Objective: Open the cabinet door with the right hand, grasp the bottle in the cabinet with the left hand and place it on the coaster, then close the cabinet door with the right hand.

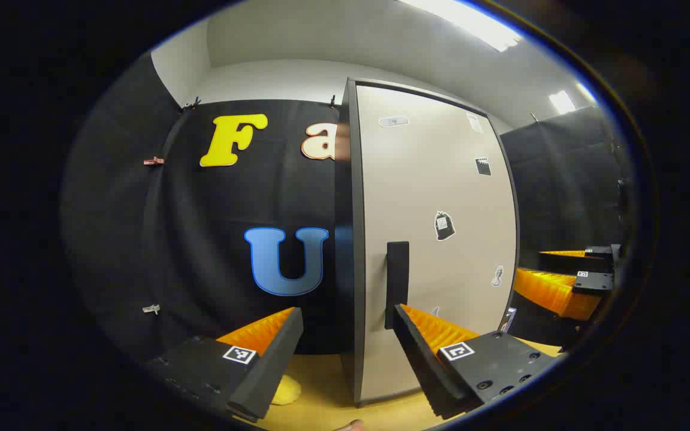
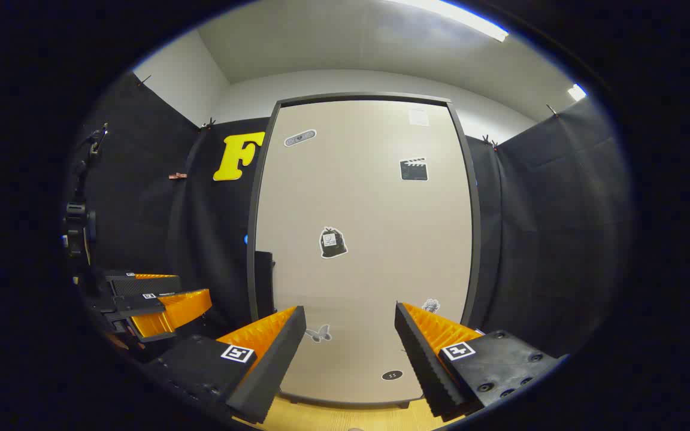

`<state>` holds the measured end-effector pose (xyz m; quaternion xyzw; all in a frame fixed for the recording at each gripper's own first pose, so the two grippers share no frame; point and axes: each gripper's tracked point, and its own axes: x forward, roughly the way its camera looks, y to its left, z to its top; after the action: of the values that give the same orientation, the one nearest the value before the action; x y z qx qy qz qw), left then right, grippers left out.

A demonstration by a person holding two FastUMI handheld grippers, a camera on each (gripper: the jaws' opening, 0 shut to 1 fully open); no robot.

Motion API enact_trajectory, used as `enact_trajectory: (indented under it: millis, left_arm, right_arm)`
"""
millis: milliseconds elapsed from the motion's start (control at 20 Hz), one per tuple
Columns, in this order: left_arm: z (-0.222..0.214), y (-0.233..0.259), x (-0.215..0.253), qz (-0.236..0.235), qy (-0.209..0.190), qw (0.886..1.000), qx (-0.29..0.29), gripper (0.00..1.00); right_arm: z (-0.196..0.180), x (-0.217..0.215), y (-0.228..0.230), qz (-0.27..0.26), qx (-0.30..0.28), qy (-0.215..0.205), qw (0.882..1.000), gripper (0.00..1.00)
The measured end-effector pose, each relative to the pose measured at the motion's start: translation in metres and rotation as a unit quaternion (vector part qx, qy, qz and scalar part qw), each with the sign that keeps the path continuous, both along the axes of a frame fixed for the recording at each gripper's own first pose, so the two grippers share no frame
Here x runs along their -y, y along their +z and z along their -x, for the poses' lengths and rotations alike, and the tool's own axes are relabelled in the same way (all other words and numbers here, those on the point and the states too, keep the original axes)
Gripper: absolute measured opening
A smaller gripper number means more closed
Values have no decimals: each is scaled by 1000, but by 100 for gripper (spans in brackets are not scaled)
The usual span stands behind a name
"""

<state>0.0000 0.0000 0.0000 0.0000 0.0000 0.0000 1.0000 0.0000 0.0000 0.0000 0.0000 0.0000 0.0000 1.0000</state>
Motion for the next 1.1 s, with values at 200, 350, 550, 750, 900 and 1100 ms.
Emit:
enact_trajectory:
  millis: [200,350,550,750,900,1100]
  left_arm:
    - [2,-3,-4,-3,2,1000,-3,95]
    - [4,-1,-2,0,1,1000,-1,95]
    - [7,1,-1,-1,3,1000,0,95]
    - [8,1,3,6,3,1000,1,95]
    - [9,-1,0,6,7,1000,-1,95]
    - [11,-4,-12,8,20,1000,-6,95]
  right_arm:
    - [2,-1,2,-5,0,-4,1000,97]
    - [3,2,2,-9,-1,-5,1000,97]
    - [5,4,5,-17,1,-3,1000,97]
    - [3,7,2,-18,-6,-2,1000,97]
    - [-1,2,-4,-18,-17,5,1000,97]
    - [-6,-9,-2,-17,-12,12,1000,98]
